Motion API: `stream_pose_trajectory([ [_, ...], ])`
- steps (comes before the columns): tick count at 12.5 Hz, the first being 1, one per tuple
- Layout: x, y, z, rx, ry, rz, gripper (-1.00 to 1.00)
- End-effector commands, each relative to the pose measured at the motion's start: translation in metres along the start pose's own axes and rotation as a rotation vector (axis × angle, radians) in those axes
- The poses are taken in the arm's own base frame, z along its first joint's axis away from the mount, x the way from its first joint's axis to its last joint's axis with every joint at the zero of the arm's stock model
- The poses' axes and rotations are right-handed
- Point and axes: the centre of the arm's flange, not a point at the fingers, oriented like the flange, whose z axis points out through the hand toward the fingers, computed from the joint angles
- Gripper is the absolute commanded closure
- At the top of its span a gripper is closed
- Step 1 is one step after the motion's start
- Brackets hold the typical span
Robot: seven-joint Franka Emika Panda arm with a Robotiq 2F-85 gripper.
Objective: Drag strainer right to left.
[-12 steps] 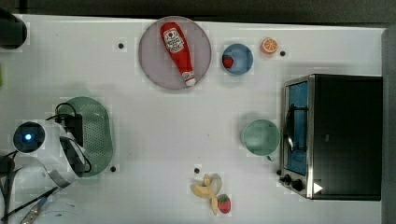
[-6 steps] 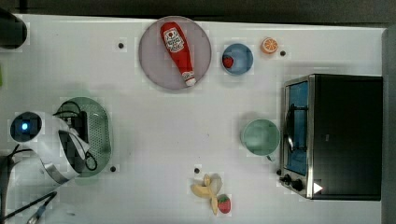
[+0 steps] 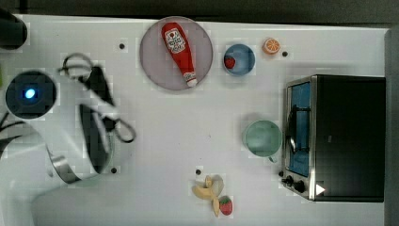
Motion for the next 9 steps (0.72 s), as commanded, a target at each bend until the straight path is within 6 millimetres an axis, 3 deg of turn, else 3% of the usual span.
stream_pose_trajectory([
  [1, 0.129, 0.030, -0.098, 0.033, -0.012, -0.138, -1.00],
  [3, 0.191, 0.068, -0.141, 0.014, 0.018, -0.285, -1.00],
  [5, 0.241, 0.104, -0.166, -0.030, 0.064, -0.390, -1.00],
  [7, 0.268, 0.129, -0.183, -0.053, 0.088, -0.393, -1.00],
  [9, 0.271, 0.138, -0.190, -0.052, 0.080, -0.389, -1.00],
])
